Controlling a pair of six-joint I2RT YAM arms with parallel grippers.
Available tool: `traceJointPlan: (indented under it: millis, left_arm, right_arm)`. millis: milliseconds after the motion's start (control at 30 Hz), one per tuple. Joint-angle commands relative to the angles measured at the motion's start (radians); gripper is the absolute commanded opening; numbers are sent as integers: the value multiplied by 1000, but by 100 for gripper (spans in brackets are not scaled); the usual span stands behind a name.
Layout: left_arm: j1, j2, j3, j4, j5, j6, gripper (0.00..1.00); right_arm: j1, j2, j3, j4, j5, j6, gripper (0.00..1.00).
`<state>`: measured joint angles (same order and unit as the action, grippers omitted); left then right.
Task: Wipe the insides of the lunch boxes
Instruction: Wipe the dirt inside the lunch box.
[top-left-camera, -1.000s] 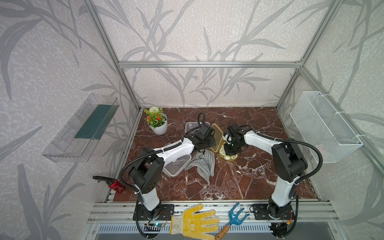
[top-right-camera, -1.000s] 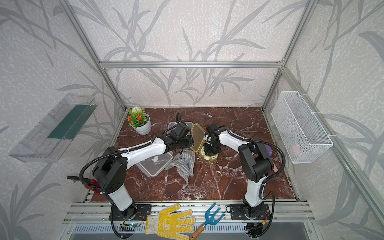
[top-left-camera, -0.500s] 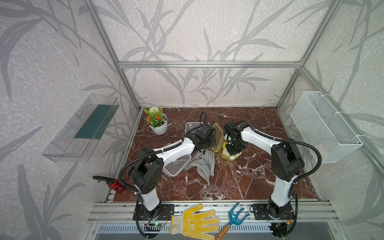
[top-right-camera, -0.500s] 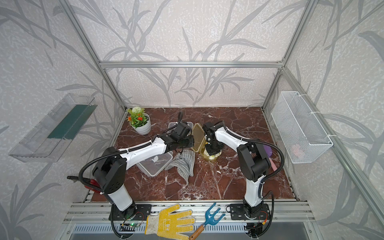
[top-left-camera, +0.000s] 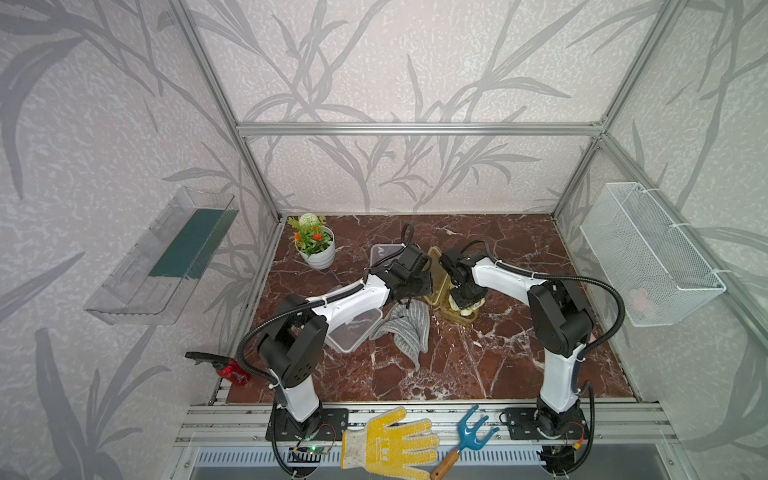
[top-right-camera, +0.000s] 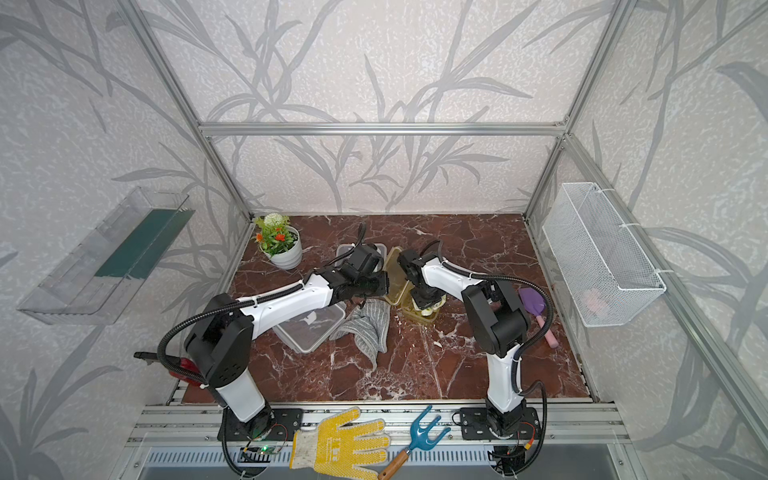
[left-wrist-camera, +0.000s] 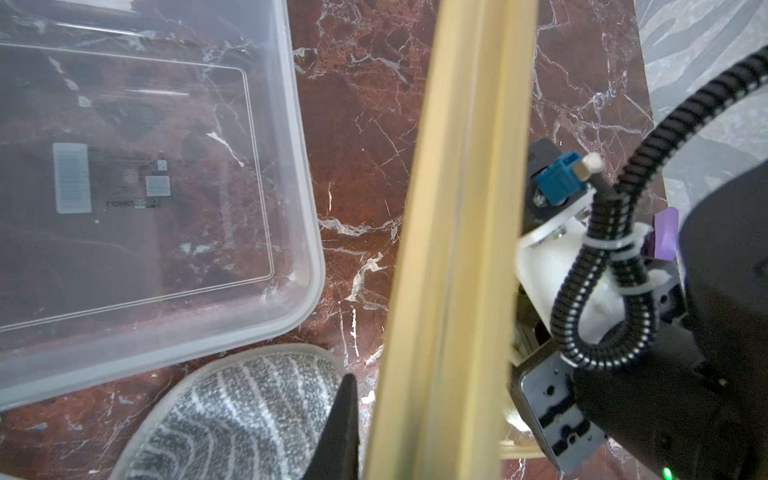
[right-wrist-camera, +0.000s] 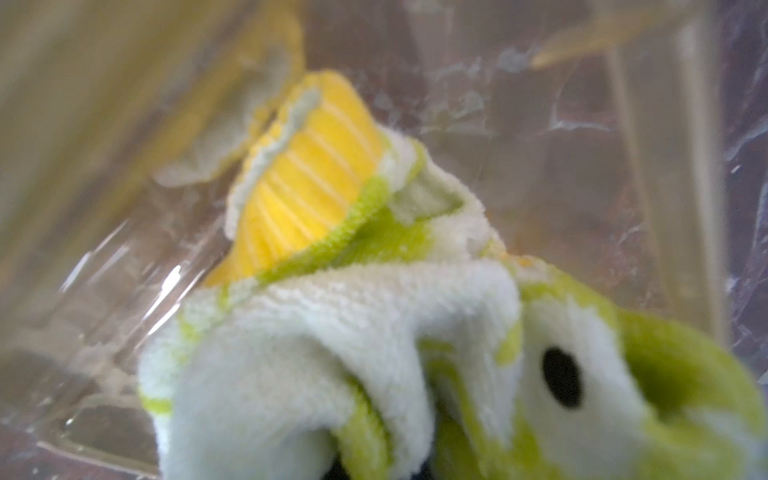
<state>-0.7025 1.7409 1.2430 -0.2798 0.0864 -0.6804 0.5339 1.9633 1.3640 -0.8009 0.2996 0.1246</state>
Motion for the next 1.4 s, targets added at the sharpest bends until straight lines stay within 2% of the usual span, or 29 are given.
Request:
traceJointPlan:
  millis: [0,167,367,600,1000,1100,1367]
  left_arm:
    - [10,-41,-1,-78,44,46,12]
    - [10,-36,-16,-59,112,58,10]
    - [11,-14,-7,-56,176,66,10]
    - [10,37,26,-83,258,87,8]
    - [12,36,36,-89,232,88,8]
    - [12,26,32,-85,205,82,8]
    - [13,23,82,-110,159,84,8]
  right_arm:
    - [-48,0,-35,78,47,37,0]
    - [-62,-29,-43,171,6,31,0]
    - [-109,-6,-37,244,-186,96,0]
    - [-114,-22,-84,405,-324,117,0]
    - [-102,-93,-175,584,-596,147,0]
    - [-91,-90,-180,572,-672,164,0]
    - [-38,-91,-248,480,-760,198,0]
